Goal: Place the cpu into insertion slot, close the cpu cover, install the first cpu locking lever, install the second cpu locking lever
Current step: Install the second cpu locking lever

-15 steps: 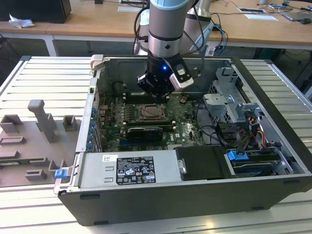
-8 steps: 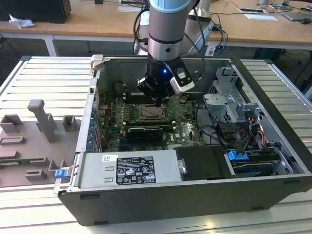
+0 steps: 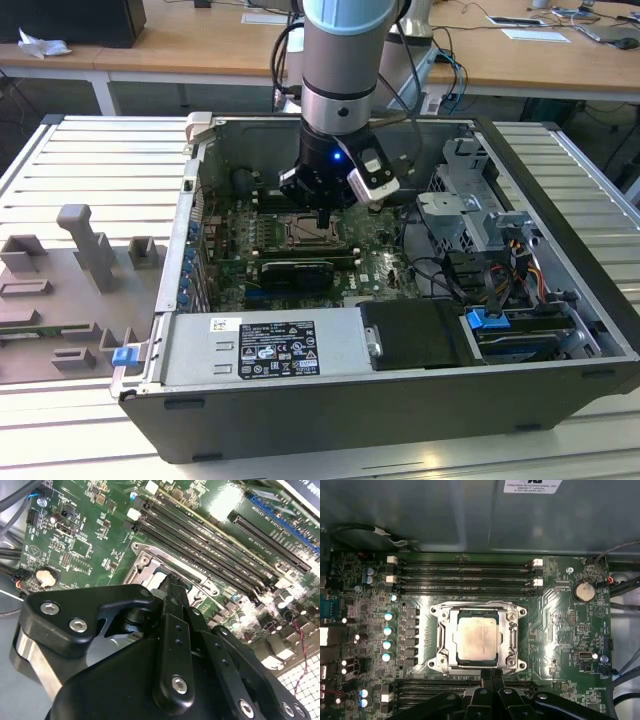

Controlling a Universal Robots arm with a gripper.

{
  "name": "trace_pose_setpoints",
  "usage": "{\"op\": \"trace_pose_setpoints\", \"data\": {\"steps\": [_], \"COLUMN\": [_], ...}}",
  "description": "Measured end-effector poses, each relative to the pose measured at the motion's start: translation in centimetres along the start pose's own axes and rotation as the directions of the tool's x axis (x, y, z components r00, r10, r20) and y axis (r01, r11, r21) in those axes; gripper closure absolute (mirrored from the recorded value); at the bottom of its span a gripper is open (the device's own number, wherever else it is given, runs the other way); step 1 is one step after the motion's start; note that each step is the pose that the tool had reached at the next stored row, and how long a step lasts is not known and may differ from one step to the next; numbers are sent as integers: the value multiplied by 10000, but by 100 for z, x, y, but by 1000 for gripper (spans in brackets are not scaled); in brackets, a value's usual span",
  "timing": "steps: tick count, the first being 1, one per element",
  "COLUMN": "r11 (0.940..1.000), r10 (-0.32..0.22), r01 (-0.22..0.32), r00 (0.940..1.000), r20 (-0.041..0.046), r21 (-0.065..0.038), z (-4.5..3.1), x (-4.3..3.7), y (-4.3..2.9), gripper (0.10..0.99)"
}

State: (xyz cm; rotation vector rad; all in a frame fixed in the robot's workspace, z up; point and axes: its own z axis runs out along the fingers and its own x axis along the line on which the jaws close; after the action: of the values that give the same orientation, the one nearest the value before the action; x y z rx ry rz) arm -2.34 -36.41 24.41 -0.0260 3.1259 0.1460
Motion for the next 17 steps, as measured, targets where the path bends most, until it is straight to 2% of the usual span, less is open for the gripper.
{"op": "trace_pose_setpoints", "data": {"steps": [1, 4, 5, 7, 8, 10, 14, 16, 17], "r11": [10000, 9998, 9997, 9986, 9982, 9979, 9976, 9974, 9974], "r10": [1, 2, 3, 7, 7, -30, -189, -268, -281], "r01": [-1, -2, -3, -7, -7, 30, 187, 266, 279], "r00": [10000, 10000, 10000, 10000, 10000, 10000, 9998, 9996, 9996], "r20": [-4, -2, -1, 4, 5, 3, -11, -19, -20], "r21": [-23, -176, -257, -529, -596, -640, -668, -669, -669], "z": [0, 6, 7, 7, 8, 12, 55, 88, 98], "x": [0, 10, 18, 27, 27, 60, 151, 269, 290], "y": [-11, -71, -88, -129, -138, -212, -230, -232, -232], "gripper": [980, 980, 980, 980, 980, 980, 980, 980, 980]}}
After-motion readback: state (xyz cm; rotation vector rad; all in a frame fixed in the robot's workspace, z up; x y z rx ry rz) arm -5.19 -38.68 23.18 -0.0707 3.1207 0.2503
